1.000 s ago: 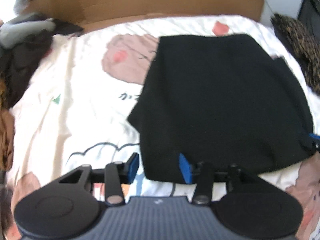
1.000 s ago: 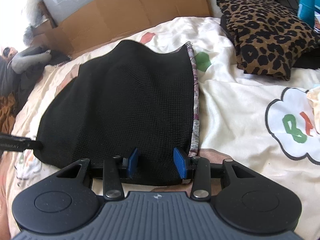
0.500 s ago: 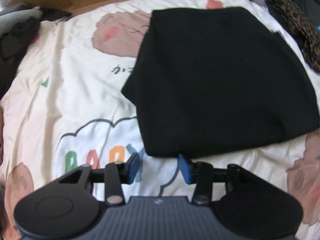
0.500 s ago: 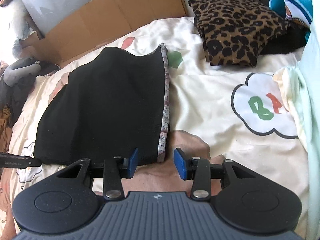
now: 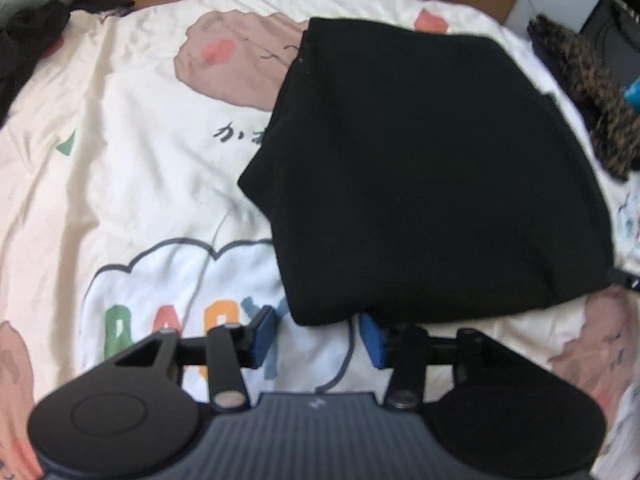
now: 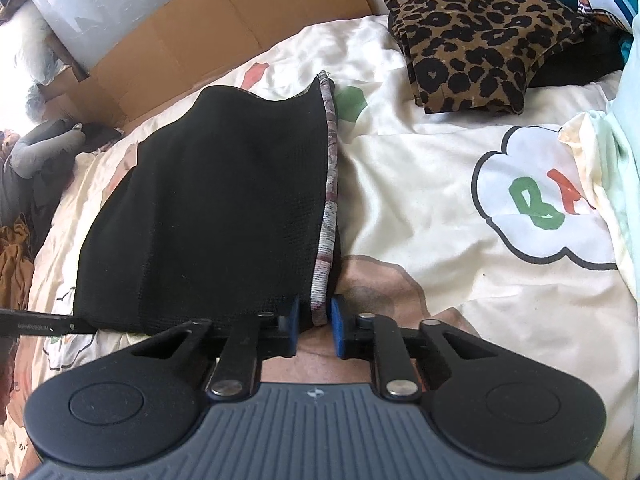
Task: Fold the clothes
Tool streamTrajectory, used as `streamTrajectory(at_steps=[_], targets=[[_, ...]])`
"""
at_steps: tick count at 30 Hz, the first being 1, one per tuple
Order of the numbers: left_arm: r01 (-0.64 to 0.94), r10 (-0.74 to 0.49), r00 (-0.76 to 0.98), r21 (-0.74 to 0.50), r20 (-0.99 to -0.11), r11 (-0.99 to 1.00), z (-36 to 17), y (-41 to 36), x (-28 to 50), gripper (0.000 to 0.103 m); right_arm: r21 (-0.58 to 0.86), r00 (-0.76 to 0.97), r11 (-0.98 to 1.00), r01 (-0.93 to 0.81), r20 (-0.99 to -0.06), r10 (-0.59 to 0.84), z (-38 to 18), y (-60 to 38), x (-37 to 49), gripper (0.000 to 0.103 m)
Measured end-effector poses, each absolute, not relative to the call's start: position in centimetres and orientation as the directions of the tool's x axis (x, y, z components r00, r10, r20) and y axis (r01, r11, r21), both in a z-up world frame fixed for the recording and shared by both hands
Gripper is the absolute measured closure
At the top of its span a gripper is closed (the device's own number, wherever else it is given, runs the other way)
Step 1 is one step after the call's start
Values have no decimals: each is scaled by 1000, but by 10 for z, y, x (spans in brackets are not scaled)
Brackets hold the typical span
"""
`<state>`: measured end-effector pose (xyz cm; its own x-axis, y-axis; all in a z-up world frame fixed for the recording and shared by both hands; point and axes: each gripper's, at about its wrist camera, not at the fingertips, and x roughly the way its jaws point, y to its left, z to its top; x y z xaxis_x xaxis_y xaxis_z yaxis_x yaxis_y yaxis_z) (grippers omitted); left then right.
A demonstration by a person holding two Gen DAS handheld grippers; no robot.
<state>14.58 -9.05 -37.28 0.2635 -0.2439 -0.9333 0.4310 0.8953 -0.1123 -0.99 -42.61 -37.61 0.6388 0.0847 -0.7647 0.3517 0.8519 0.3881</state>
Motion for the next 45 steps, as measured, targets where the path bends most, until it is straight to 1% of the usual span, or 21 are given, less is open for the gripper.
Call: streamTrajectory(at_steps=[3,6,11,12,13,16,18,20,22,24,26,28,31,34,38,39,40,41,42,45], targets=[[422,-293,243,-170,-925,890,-365,-88,151,55,395,638,848,352,-765,91,-378,-428,-10,91],[428,-309,226,-191,-924,883,-364,-99,152,55,401,635,844,357,-766,95,-380,-430,-11,91],[510,-308,204,-168,-929,844,-361,-105,157,55,398,634,846,354,-767,96,-381,-430,-10,91],[520,-308,202,-165,-930,838,-357,-94,149,55,401,635,845,355,-766,97,-382,-431,-11,90],[520,-311,199,-169,-929,837,-353,-80,142,55,402,635,844,355,-766,98,-382,-431,-11,90],[471,-345,210,-214,-915,856,-343,-68,146,55,400,635,844,356,-767,96,-383,-431,-11,90],[435,-346,232,-221,-909,873,-343,-66,154,53,397,634,846,356,-767,94,-383,-430,-10,89],[440,-316,228,-192,-921,877,-351,-70,155,54,395,634,847,355,-768,92,-384,-430,-11,89],[479,-256,229,-121,-939,870,-362,-78,151,55,394,634,848,355,-768,91,-384,-430,-11,88],[498,-213,226,-76,-951,864,-374,-85,147,54,393,634,849,355,-768,91,-384,-430,-11,88],[504,-191,245,-43,-951,862,-380,-89,144,51,389,633,852,352,-769,89,-384,-429,-11,88],[506,-177,255,-24,-951,862,-380,-92,143,52,386,633,854,348,-769,89,-384,-429,-11,88],[506,-202,243,-54,-949,861,-374,-88,141,56,386,635,855,346,-767,89,-384,-430,-10,88],[500,-250,216,-112,-944,858,-369,-78,139,56,385,636,855,348,-767,86,-384,-430,-10,88],[501,-242,214,-106,-946,859,-372,-78,137,57,371,637,864,340,-767,78,-381,-427,-11,89],[495,-237,217,-103,-947,863,-373,-78,137,61,369,637,865,339,-767,78,-381,-427,-11,90],[486,-239,220,-106,-946,867,-374,-77,137,70,368,637,866,337,-767,78,-381,-426,-11,91],[474,-249,223,-119,-942,873,-373,-76,137,87,366,636,867,337,-768,77,-381,-426,-10,92],[459,-263,223,-137,-939,878,-373,-74,138,94,365,634,868,336,-769,77,-381,-426,-10,93],[437,-279,239,-154,-930,886,-368,-69,138,97,356,632,872,335,-772,73,-379,-427,-9,96]])
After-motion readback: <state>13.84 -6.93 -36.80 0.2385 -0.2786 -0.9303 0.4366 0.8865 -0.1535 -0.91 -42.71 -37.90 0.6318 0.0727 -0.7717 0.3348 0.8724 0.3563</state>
